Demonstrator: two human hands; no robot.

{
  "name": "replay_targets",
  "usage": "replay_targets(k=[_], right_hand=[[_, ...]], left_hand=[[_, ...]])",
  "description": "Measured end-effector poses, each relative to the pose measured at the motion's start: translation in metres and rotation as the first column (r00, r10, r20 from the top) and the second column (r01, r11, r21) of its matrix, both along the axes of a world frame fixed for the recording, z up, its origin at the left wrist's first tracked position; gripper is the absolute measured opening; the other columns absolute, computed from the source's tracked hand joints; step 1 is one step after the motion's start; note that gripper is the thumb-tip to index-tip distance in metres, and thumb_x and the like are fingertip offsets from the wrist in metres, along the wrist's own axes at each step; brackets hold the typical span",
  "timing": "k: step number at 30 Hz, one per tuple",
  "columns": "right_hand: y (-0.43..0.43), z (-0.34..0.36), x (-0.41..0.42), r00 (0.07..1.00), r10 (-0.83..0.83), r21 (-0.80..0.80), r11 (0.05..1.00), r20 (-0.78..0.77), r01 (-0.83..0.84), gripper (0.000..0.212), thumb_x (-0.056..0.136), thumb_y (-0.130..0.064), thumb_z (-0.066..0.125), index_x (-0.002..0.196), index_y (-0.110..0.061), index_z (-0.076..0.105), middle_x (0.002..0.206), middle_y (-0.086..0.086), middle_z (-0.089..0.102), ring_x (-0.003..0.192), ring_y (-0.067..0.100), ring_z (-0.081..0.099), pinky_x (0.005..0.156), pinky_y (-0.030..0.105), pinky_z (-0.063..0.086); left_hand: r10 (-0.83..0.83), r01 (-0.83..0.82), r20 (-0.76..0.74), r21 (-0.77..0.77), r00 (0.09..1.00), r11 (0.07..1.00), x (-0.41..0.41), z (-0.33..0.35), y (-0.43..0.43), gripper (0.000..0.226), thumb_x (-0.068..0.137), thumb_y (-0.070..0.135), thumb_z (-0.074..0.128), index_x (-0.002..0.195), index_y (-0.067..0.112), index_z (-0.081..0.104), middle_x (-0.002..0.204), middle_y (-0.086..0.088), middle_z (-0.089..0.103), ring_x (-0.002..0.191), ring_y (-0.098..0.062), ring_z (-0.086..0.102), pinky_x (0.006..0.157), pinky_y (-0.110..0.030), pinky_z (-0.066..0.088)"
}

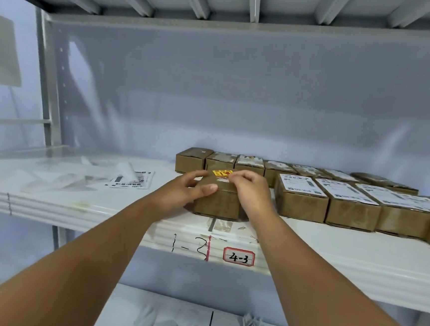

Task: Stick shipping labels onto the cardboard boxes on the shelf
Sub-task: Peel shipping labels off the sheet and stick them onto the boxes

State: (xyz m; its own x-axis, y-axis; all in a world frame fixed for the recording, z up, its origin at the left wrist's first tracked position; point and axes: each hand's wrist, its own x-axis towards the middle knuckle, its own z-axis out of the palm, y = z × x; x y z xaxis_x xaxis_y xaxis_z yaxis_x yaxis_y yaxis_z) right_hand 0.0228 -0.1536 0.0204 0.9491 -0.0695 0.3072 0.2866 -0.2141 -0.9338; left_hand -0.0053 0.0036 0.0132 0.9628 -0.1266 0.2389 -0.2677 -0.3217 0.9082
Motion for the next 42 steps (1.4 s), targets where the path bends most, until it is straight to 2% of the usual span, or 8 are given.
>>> replay_targets(k=[3, 7, 11, 15, 18, 29, 32, 42], right_hand=[[-0.001, 0.0, -0.002, 0.999, -0.039, -0.019, 0.999, -0.011, 0.039, 0.017, 0.085, -0.027, 0.056, 0.077, -0.033, 0.07, 0.1, -0.005, 0.063, 0.083, 0.015, 0.059, 0.084, 0.043, 0.055], [-0.008, 0.0, -0.001, 0.998, -0.05, -0.077, 0.996, 0.029, 0.052, 0.023, 0.093, -0.024, 0.049, 0.099, -0.026, 0.072, 0.082, -0.021, 0.056, 0.063, -0.002, 0.045, 0.061, 0.023, 0.046], [-0.007, 0.001, -0.005, 0.998, -0.033, -0.172, 0.984, 0.058, 0.043, 0.033, 0.095, -0.04, 0.049, 0.103, -0.017, 0.07, 0.096, 0.0, 0.068, 0.076, 0.005, 0.056, 0.069, 0.023, 0.045], [-0.002, -0.003, 0.0, 0.991, 0.015, -0.23, 0.973, 0.135, 0.016, 0.031, 0.087, -0.056, 0.053, 0.088, -0.03, 0.069, 0.105, -0.011, 0.064, 0.103, 0.011, 0.053, 0.08, 0.029, 0.044], [0.002, -0.008, 0.008, 0.981, 0.018, -0.267, 0.963, 0.191, 0.035, 0.012, 0.083, -0.046, 0.064, 0.085, -0.035, 0.069, 0.113, -0.011, 0.061, 0.118, 0.017, 0.048, 0.1, 0.038, 0.041], [0.0, -0.009, 0.01, 0.987, 0.051, -0.246, 0.969, 0.149, -0.013, 0.007, 0.087, -0.04, 0.061, 0.091, -0.037, 0.067, 0.12, -0.008, 0.06, 0.122, 0.018, 0.045, 0.104, 0.041, 0.038], [0.001, -0.009, 0.01, 0.988, 0.058, -0.244, 0.97, 0.143, -0.022, 0.003, 0.087, -0.04, 0.061, 0.087, -0.04, 0.064, 0.119, -0.009, 0.06, 0.122, 0.019, 0.045, 0.104, 0.041, 0.038], [0.0, -0.011, 0.012, 0.988, 0.075, -0.242, 0.969, 0.137, -0.04, 0.007, 0.087, -0.041, 0.06, 0.092, -0.039, 0.065, 0.121, -0.009, 0.058, 0.122, 0.016, 0.045, 0.104, 0.042, 0.039]], left_hand=[[0.018, -0.018, 0.009, 0.001, 1.0, 1.0, -0.004, 0.003, 0.0, 0.044, 0.088, 0.051, 0.046, 0.13, 0.037, 0.045, 0.112, 0.012, 0.058, 0.08, 0.009, 0.061, 0.075, -0.009, 0.047], [0.299, -0.303, 0.121, 0.015, 0.947, 0.953, 0.008, -0.004, 0.007, 0.031, 0.091, 0.044, 0.053, 0.117, 0.027, 0.058, 0.116, 0.003, 0.062, 0.105, -0.016, 0.058, 0.088, -0.029, 0.043], [0.619, -0.728, 0.397, 0.246, 0.678, 0.639, 0.015, -0.001, 0.032, 0.026, 0.089, 0.005, 0.047, 0.108, 0.009, 0.063, 0.118, -0.012, 0.055, 0.107, -0.03, 0.052, 0.088, -0.029, 0.04], [0.626, -0.666, 0.376, 0.673, 0.683, 0.322, 0.013, -0.01, 0.073, 0.031, 0.09, 0.02, 0.043, 0.117, 0.016, 0.057, 0.117, -0.015, 0.041, 0.114, -0.035, 0.039, 0.095, -0.04, 0.038], [0.635, -0.57, 0.254, 0.74, 0.729, 0.358, 0.014, -0.015, 0.076, 0.038, 0.094, 0.035, 0.037, 0.126, 0.025, 0.053, 0.125, -0.017, 0.043, 0.12, -0.036, 0.034, 0.103, -0.041, 0.033], [0.686, -0.589, 0.268, 0.755, 0.676, 0.286, 0.018, -0.014, 0.078, 0.049, 0.092, 0.048, 0.039, 0.126, 0.014, 0.05, 0.131, -0.015, 0.041, 0.123, -0.035, 0.032, 0.1, -0.039, 0.031], [0.65, -0.571, 0.223, 0.723, 0.726, 0.389, 0.022, -0.017, 0.086, 0.043, 0.09, 0.049, 0.04, 0.118, 0.017, 0.049, 0.126, -0.014, 0.052, 0.117, -0.035, 0.045, 0.092, -0.036, 0.036], [0.706, -0.76, 0.341, 0.482, 0.62, 0.435, 0.014, -0.015, 0.083, 0.02, 0.094, 0.014, 0.04, 0.101, 0.008, 0.058, 0.102, -0.018, 0.061, 0.095, -0.037, 0.055, 0.07, -0.033, 0.038]])
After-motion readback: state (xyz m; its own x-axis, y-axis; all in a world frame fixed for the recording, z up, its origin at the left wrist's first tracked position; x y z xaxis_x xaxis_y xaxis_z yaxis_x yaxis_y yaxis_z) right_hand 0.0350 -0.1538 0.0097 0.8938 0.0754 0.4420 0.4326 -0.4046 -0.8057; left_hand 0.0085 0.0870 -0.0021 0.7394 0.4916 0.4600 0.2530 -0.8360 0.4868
